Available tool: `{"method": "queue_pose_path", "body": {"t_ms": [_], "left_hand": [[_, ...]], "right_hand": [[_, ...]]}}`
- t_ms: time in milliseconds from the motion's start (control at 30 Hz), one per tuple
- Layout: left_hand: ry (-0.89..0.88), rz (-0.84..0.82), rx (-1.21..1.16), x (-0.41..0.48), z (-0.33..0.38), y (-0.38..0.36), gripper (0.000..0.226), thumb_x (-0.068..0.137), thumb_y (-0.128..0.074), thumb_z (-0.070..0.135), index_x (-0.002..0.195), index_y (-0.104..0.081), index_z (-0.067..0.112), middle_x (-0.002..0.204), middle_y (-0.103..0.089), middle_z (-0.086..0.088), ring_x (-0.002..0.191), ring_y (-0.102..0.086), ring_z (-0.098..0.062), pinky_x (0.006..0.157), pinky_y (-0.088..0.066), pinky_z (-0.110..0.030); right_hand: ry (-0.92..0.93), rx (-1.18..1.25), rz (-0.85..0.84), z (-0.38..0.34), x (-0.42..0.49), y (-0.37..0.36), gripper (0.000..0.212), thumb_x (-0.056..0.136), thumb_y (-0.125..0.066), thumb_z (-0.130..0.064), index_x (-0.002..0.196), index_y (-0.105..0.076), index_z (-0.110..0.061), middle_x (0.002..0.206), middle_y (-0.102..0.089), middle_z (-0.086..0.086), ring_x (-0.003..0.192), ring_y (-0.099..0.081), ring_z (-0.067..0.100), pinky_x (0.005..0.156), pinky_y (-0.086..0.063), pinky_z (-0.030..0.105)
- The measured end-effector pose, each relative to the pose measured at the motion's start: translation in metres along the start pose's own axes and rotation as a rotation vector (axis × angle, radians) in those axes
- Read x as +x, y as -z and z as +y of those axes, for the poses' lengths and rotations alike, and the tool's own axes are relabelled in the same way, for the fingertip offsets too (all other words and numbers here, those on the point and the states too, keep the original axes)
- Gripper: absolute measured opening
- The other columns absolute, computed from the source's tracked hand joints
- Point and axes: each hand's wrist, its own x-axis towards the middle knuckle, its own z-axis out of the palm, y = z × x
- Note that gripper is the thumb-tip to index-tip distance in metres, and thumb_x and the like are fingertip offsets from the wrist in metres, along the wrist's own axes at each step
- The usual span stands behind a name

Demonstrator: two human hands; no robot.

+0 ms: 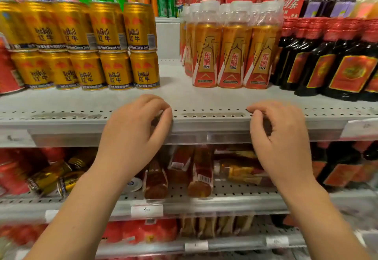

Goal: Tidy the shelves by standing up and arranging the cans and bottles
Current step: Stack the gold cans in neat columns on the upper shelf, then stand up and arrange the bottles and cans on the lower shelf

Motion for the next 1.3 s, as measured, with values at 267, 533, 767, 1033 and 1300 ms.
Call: {"method": "queue_pose_path", "body": {"t_ms": [267,533,767,1033,1300], "left_hand": [[-0.149,0.050,-0.234,-0.082,-0.036,0.012,0.028,0.099,-0.053,0.021,0.120,-0.068,0.010,0.135,-0.054,-0.005,0.128,-0.053,-0.021,0.106,-0.044,-0.036],[0.157,-0.236,-0.321,-0.148,-0.079,-0.026,0.020,0.100,-0.051,0.033,0.115,-0.063,0.030,0.114,-0.052,0.021,0.110,-0.051,0.003,0.097,-0.046,-0.027],[0.187,-0.342,-0.258,-0.146,-0.069,-0.072,0.024,0.098,-0.047,0.046,0.118,-0.058,0.040,0.110,-0.052,0.025,0.106,-0.050,0.004,0.087,-0.041,-0.020],[0.104,-0.397,-0.194,-0.090,-0.006,-0.135,0.032,0.098,-0.049,0.042,0.127,-0.061,0.032,0.125,-0.060,0.012,0.118,-0.054,-0.011,0.102,-0.044,-0.031],[0.032,-0.677,-0.035,-0.033,0.026,-0.187,0.051,0.097,-0.050,0.055,0.146,-0.041,0.044,0.148,-0.049,0.005,0.137,-0.042,-0.022,0.113,-0.032,-0.038]], "right_hand": [[-0.359,0.174,-0.066,-0.058,-0.109,-0.021,0.034,0.100,-0.051,-0.028,0.133,-0.054,-0.036,0.147,-0.039,-0.015,0.140,-0.033,0.002,0.111,-0.041,0.041],[-0.475,0.129,-0.339,-0.073,-0.165,-0.067,0.038,0.100,-0.053,-0.031,0.137,-0.047,-0.037,0.131,-0.040,-0.022,0.121,-0.040,-0.007,0.098,-0.036,0.019],[-0.489,0.076,-0.360,-0.028,-0.163,-0.075,0.038,0.100,-0.054,-0.032,0.138,-0.045,-0.035,0.128,-0.037,-0.022,0.121,-0.040,-0.003,0.098,-0.036,0.020],[-0.297,-0.318,-0.489,0.056,-0.119,-0.056,0.014,0.091,-0.064,-0.031,0.090,-0.050,-0.028,0.092,-0.050,-0.004,0.093,-0.052,0.026,0.072,-0.042,0.035],[-0.081,-0.569,-0.790,0.124,-0.102,-0.072,0.088,0.083,-0.068,-0.050,0.155,-0.022,-0.026,0.152,-0.035,0.006,0.139,-0.031,0.030,0.118,-0.020,0.042]]}}
